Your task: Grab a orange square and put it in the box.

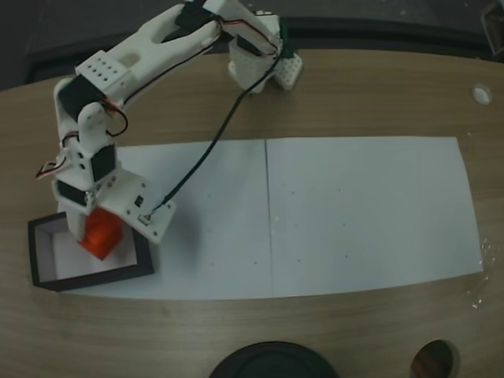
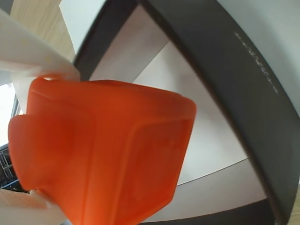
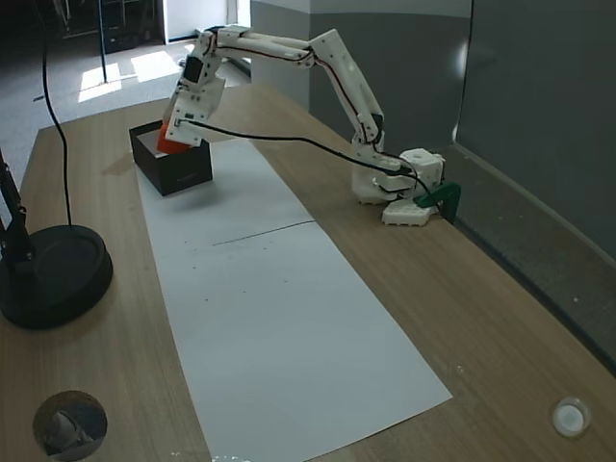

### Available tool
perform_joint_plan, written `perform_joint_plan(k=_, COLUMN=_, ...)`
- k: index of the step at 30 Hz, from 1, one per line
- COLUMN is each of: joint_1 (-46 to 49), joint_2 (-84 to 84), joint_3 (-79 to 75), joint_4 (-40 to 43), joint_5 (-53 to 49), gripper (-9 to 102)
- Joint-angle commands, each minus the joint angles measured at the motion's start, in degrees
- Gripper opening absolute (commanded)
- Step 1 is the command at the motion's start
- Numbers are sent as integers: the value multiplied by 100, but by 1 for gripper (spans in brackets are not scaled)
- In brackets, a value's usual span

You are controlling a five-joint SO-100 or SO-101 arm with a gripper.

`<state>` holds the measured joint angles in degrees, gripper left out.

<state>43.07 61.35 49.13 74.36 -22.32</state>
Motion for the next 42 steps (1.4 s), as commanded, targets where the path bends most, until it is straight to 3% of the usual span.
perform_joint_plan(k=1, joint_1=-26, joint_2=141, joint_3=-439, joint_4=-97, joint_5=123, gripper=23)
perform_joint_plan(k=4, joint_1=-18, joint_2=141, joint_3=-527, joint_4=-88, joint_5=475, gripper=35)
perform_joint_plan(k=6, joint_1=-18, joint_2=141, joint_3=-659, joint_4=-35, joint_5=510, gripper=37)
perform_joint_plan(k=10, joint_1=-79, joint_2=237, joint_3=-1125, joint_4=404, joint_5=589, gripper=28)
perform_joint_plan(k=13, joint_1=-413, joint_2=527, joint_3=-1617, joint_4=1134, joint_5=1143, gripper=15)
perform_joint_plan(k=15, joint_1=-879, joint_2=809, joint_3=-1925, joint_4=1670, joint_5=1547, gripper=9)
perform_joint_plan(k=19, joint_1=-2329, joint_2=1485, joint_3=-2101, joint_4=2505, joint_5=2232, gripper=7)
perform_joint_plan(k=23, joint_1=-3665, joint_2=2373, joint_3=-1178, joint_4=2479, joint_5=2892, gripper=7)
perform_joint_plan(k=27, joint_1=-4702, joint_2=3252, joint_3=325, joint_4=2470, joint_5=2874, gripper=7)
perform_joint_plan(k=42, joint_1=-4764, joint_2=8420, joint_3=5080, joint_4=1591, joint_5=2566, gripper=0)
